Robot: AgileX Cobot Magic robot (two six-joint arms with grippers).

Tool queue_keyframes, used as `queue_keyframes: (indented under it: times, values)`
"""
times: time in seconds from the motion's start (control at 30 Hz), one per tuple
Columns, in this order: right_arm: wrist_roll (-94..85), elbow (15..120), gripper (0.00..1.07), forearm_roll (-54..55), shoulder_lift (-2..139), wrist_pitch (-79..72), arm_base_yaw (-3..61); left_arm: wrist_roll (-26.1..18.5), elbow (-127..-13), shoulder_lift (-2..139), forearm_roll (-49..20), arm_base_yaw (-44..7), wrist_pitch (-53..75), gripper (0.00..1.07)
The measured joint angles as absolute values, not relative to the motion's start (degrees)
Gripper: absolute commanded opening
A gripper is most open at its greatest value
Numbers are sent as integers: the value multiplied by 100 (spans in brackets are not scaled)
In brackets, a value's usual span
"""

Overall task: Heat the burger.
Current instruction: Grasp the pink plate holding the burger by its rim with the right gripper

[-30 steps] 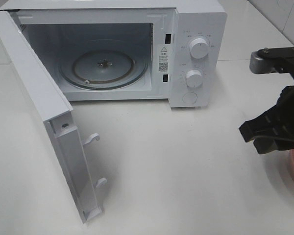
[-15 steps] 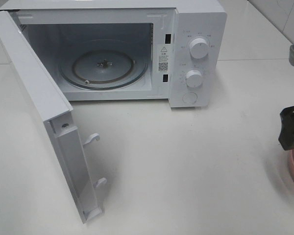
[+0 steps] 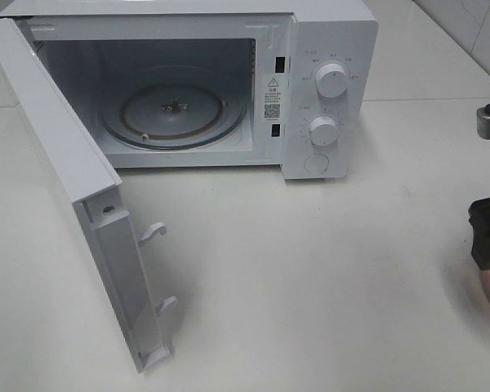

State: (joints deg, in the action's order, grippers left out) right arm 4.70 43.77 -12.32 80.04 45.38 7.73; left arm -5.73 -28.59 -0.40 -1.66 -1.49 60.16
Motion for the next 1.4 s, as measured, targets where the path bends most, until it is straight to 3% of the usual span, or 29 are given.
queue_keyframes:
  times: [1.2, 1.37, 1.4]
  values:
    - [625, 4395, 84, -1352, 10308, 3105, 567, -573, -2859, -40, -166, -149, 6016, 96]
    - [779, 4395, 73, -1392, 10319, 3025, 567, -573, -2859, -40, -166, -149, 6016, 96]
    - [796, 4395, 64, -1392, 10319, 3025, 567, -573, -2859, -40, -166, -149, 6016, 96]
